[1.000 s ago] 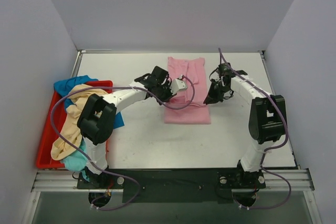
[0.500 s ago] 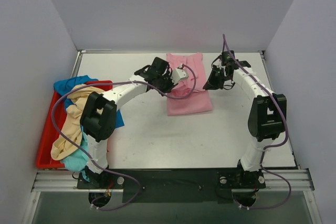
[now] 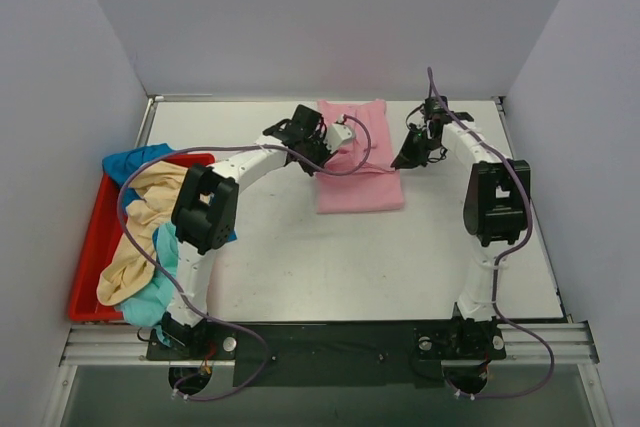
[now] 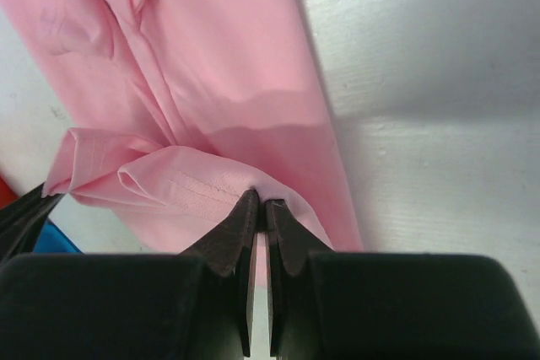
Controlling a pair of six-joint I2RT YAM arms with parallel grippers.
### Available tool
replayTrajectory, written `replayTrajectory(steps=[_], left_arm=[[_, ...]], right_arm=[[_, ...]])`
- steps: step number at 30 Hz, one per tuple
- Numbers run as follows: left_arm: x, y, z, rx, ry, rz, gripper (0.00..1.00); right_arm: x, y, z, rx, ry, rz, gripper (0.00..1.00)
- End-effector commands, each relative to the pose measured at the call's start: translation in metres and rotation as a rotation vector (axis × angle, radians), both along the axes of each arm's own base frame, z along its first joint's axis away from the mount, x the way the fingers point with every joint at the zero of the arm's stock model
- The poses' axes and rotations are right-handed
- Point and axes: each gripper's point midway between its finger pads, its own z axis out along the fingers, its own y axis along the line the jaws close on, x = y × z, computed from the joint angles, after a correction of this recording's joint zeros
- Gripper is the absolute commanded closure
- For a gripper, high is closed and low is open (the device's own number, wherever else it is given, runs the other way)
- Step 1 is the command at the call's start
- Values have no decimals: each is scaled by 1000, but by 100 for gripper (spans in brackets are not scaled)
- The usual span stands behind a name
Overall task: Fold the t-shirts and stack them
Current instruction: Fold the folded rectangular tshirt in 1/3 of the way
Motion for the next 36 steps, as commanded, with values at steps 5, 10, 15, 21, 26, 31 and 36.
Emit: replayTrajectory(steps=[5, 10, 15, 21, 26, 31, 36], left_arm=[[23, 1, -13, 41, -41, 27, 100], [26, 1, -12, 52, -63, 10, 81], [43, 1, 2, 63, -129, 40, 51], [77, 16, 42, 64, -237, 147, 42], [78, 19, 52, 48, -232, 151, 44], [15, -6, 37, 7, -96, -101, 71], [-16, -15, 9, 60, -52, -211, 99]], right_arm=[[25, -5, -15, 43, 25, -19, 100], [34, -10, -25, 50, 35, -31, 83], [56, -24, -2, 10, -55, -34, 58], [59, -44, 57, -122, -228, 24, 56], [19, -29, 51, -113, -213, 108, 81], [7, 0, 22, -24, -135, 189, 100], [33, 21, 7, 60, -98, 167, 100]])
